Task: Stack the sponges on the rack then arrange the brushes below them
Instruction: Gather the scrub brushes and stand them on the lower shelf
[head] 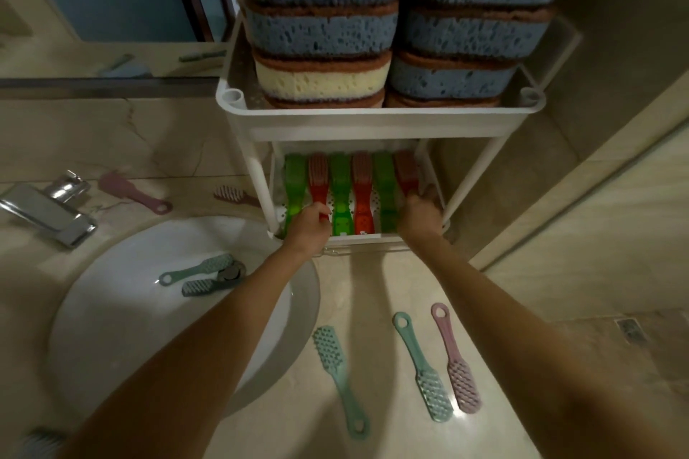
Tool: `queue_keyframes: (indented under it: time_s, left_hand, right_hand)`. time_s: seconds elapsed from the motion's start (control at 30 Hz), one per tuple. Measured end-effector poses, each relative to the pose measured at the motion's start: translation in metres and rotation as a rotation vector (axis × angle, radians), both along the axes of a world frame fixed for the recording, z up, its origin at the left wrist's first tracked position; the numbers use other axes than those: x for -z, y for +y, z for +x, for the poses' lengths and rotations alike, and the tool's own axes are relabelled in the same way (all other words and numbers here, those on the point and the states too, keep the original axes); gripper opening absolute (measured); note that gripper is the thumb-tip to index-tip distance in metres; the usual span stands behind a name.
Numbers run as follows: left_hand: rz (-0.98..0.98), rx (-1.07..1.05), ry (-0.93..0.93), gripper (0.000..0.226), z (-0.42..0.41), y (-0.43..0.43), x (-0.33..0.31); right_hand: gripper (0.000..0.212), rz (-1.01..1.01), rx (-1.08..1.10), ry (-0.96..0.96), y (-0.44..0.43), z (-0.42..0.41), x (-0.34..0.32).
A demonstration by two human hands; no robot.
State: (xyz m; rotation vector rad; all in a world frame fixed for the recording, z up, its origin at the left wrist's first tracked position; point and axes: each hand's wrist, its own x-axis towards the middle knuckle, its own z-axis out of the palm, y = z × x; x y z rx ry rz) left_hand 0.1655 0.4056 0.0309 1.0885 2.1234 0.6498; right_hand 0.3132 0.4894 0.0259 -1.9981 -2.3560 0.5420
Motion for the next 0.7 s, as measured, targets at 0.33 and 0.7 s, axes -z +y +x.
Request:
queue_keyframes:
  time_s: [0.33, 0.7]
  left_hand:
    - [0.159, -0.043, -0.096, 0.027, 0.018, -0.041, -0.018]
    - [-0.066, -0.215, -0.309, 0.024, 0.020, -0.174, 0.044]
  right_hand:
    - [0.019, 0.048, 0.084, 0.542, -0.110, 0.019, 0.013]
    - [0.026, -0.306, -0.039, 0.114, -0.245, 0.011, 0.068]
